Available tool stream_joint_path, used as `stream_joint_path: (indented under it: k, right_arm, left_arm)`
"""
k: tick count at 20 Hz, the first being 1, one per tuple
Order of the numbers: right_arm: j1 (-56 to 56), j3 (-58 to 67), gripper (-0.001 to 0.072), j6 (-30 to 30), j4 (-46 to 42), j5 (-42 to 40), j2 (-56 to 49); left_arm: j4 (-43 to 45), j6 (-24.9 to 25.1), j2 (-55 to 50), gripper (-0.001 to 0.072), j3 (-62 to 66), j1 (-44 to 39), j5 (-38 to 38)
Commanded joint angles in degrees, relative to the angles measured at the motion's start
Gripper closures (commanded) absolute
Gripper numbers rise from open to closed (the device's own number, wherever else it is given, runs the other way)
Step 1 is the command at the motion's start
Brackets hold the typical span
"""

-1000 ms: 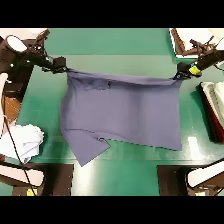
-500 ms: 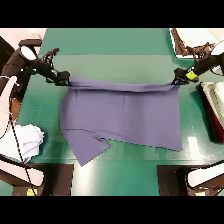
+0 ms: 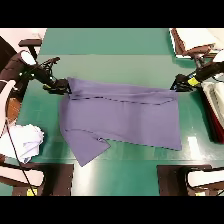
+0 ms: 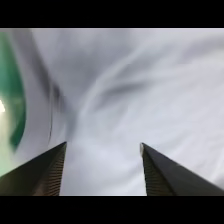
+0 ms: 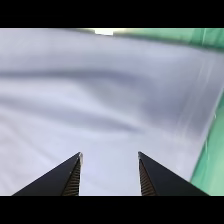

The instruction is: Fold the shirts.

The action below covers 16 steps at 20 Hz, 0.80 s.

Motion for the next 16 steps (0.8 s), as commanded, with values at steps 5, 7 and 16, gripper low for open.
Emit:
stream_joint_path:
  k: [5, 7, 16]
  right_arm:
    - [-2.27, -17.25, 0.0301, -0.85, 0.11, -0.13, 19.85]
    - [-2.27, -21.18, 0.0301, -0.85, 0.13, -3.52, 23.63]
    - [-1.90, -23.91, 0.0301, -0.83, 0.17, -5.99, 26.62]
  left_arm:
    - [5.18, -4.17, 26.01, 0.0162, -30.08, 0.00, 1.16]
    - [4.13, -6.05, 31.93, 0.0161, -39.98, 0.02, 1.20]
    - [-10.49, -6.75, 37.00, 0.0162, -58.18, -0.04, 10.82]
